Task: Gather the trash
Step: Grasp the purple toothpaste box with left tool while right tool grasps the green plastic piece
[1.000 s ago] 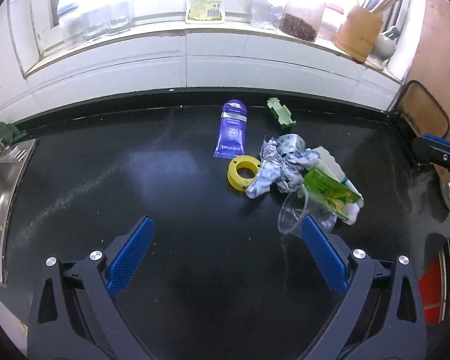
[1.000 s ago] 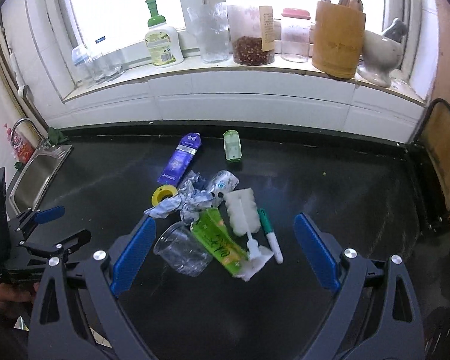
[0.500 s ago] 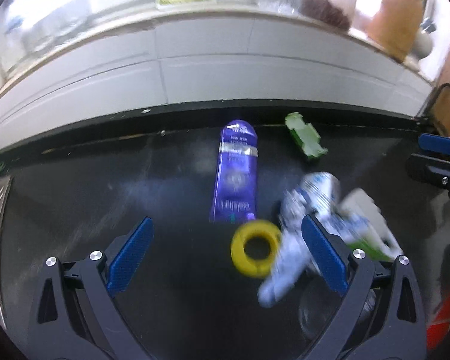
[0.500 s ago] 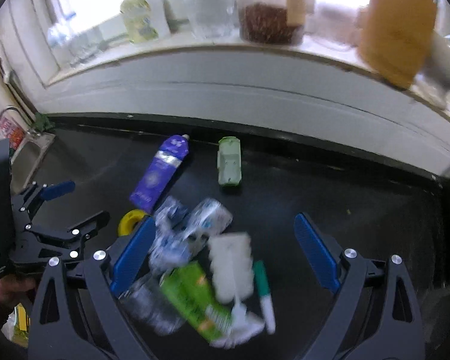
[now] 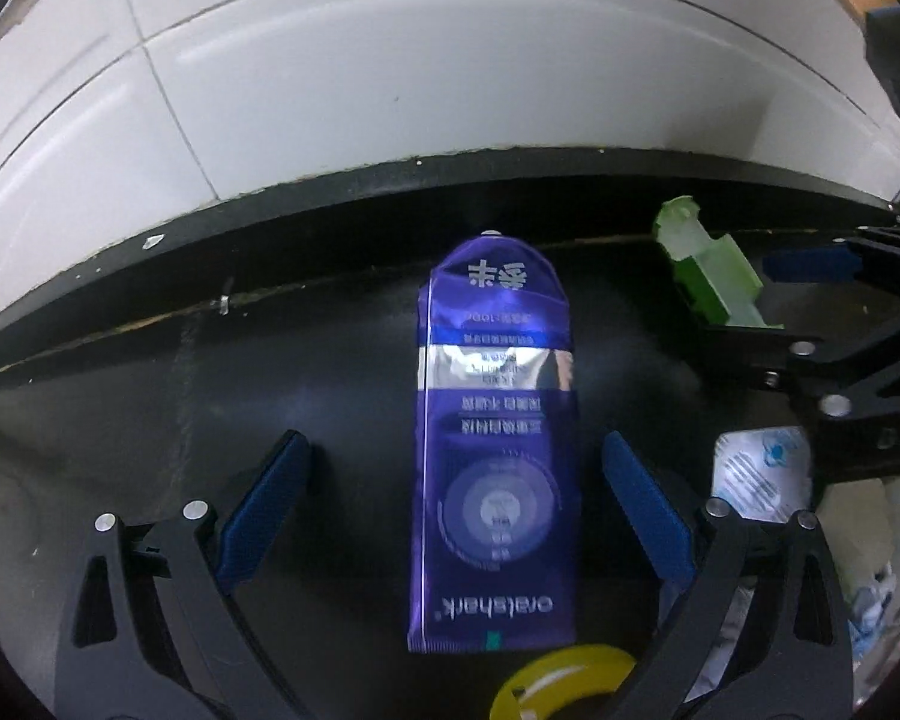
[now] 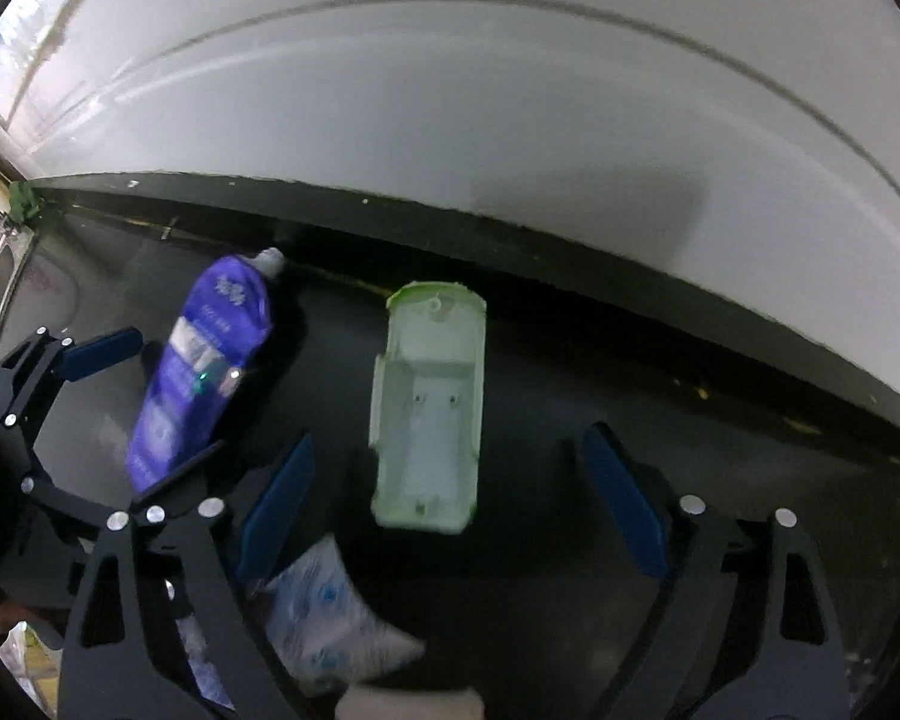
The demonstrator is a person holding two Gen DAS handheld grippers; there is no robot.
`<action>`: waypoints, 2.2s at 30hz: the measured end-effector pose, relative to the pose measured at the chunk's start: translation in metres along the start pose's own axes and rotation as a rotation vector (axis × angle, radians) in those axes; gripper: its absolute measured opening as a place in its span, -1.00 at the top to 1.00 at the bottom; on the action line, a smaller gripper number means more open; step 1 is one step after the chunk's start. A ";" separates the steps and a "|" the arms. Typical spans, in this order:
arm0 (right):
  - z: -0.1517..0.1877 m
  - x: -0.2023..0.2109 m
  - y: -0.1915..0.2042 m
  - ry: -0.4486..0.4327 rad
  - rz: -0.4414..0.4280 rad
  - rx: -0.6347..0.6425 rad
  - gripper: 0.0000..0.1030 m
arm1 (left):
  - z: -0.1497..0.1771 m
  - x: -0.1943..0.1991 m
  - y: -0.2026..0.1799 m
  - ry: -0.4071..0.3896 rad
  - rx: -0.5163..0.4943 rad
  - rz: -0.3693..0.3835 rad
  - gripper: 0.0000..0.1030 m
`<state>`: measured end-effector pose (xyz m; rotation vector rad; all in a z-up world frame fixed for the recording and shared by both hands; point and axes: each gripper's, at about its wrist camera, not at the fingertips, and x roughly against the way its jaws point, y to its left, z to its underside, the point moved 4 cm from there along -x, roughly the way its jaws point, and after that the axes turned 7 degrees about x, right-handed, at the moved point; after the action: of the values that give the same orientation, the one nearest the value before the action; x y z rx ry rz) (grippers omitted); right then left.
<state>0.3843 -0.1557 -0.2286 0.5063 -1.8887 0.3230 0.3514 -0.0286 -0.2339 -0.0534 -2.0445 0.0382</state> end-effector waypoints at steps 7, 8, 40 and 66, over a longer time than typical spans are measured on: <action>-0.001 0.001 0.005 -0.037 0.049 0.036 0.03 | -0.009 0.000 -0.015 -0.024 -0.062 0.025 -0.46; -0.001 0.002 0.005 -0.039 0.049 0.037 0.33 | -0.011 0.000 -0.017 -0.025 -0.068 0.029 -0.40; 0.106 0.170 0.027 -0.211 0.085 -0.079 0.36 | 0.017 0.049 0.013 0.015 0.098 0.043 -0.69; 0.095 0.175 0.055 -0.235 0.049 -0.059 0.36 | 0.050 0.152 -0.012 -0.149 -0.006 0.013 0.02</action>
<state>0.2255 -0.1842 -0.0987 0.4749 -2.1344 0.2469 0.2371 -0.0323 -0.1211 -0.0695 -2.1937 0.0458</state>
